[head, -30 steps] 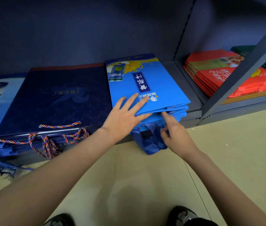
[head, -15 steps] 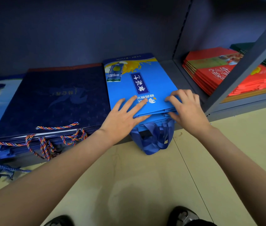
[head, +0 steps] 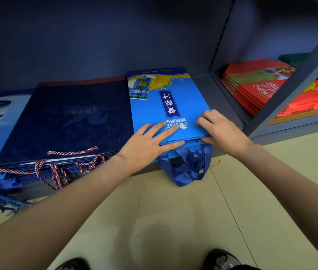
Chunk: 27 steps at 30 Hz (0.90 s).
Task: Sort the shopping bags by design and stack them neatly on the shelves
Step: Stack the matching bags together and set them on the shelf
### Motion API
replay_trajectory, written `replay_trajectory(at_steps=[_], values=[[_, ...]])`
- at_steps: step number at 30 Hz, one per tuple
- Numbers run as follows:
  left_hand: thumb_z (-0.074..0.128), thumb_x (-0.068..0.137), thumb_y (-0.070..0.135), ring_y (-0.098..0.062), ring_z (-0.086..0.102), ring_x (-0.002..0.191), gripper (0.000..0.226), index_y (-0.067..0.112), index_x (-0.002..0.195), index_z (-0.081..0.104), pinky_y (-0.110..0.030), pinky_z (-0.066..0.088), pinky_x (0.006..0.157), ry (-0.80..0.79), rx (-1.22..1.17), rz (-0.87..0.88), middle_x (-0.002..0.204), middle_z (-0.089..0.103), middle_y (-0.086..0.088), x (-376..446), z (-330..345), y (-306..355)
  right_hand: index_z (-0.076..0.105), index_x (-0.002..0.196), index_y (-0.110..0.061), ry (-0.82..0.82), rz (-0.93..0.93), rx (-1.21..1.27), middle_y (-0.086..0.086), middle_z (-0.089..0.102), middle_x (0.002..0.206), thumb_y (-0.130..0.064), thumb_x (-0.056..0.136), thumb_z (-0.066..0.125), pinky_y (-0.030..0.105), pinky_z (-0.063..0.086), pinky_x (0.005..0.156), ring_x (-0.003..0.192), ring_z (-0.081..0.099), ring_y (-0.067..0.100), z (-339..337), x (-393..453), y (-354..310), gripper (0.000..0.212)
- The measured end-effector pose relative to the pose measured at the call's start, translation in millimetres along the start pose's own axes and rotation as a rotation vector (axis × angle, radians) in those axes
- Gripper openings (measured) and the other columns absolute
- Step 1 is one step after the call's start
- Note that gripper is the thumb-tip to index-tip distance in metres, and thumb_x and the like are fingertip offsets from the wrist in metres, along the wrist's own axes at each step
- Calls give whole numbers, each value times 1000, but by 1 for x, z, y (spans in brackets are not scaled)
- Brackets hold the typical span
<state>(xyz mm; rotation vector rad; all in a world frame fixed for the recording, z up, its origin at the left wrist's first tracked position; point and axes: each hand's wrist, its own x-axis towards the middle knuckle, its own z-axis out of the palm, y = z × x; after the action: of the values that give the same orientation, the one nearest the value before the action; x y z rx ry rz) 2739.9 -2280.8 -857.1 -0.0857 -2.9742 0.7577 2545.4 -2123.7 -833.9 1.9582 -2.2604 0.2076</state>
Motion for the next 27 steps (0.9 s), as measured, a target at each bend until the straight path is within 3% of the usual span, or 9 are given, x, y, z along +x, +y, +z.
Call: replay_trajectory(at_steps=[2,5,7,9,14,16,21,27], values=[[71,78,16,-27,42,130,100,35,146,0,-36,40,99,58,-69,-22,155,23,-4,2,-2,-1,58,102,0,-105,56,88,18,53,103,-11,65,82,29,36,73,95,50,34,-3,4,4,46],[80,69,38,-25,57,112,100,30,146,16,-32,49,86,65,-262,-179,146,40,-7,9,-7,-1,51,115,-7,-201,122,137,11,43,115,-27,73,78,24,28,82,107,37,25,-4,9,12,53],[67,81,47,-25,45,126,96,30,149,1,-33,41,98,4,-322,-270,154,24,-9,12,-9,0,46,119,-15,-258,176,83,6,37,121,-35,72,77,30,28,87,110,31,23,-3,10,13,60],[51,90,51,-23,22,139,89,30,146,-15,-33,22,111,-164,-405,-332,158,0,-4,14,-8,2,42,121,-19,-321,236,75,4,32,126,-38,71,77,34,29,91,113,28,25,-1,10,12,64],[52,85,57,-19,7,143,96,26,149,-12,-32,12,113,-275,-486,-393,157,-1,-1,14,-1,5,39,117,-18,-433,245,122,6,29,125,-35,66,81,41,39,96,114,27,26,3,18,10,68],[54,83,59,-19,9,141,97,27,149,-9,-33,15,111,-287,-470,-383,157,2,0,15,-2,0,41,117,-17,-414,248,140,6,31,125,-36,65,82,39,39,95,113,28,27,2,18,14,69],[52,83,59,-18,16,138,88,32,149,1,-35,19,108,-207,-556,-335,156,10,4,15,-16,-26,53,118,-14,-193,281,261,10,40,124,-33,59,86,35,31,100,114,37,30,-15,12,27,70],[47,88,56,-19,21,134,74,33,149,13,-35,22,105,-159,-571,-304,155,16,5,14,-31,-41,60,117,-14,-85,270,283,11,45,124,-34,57,85,32,30,104,119,42,29,-38,17,29,69]])
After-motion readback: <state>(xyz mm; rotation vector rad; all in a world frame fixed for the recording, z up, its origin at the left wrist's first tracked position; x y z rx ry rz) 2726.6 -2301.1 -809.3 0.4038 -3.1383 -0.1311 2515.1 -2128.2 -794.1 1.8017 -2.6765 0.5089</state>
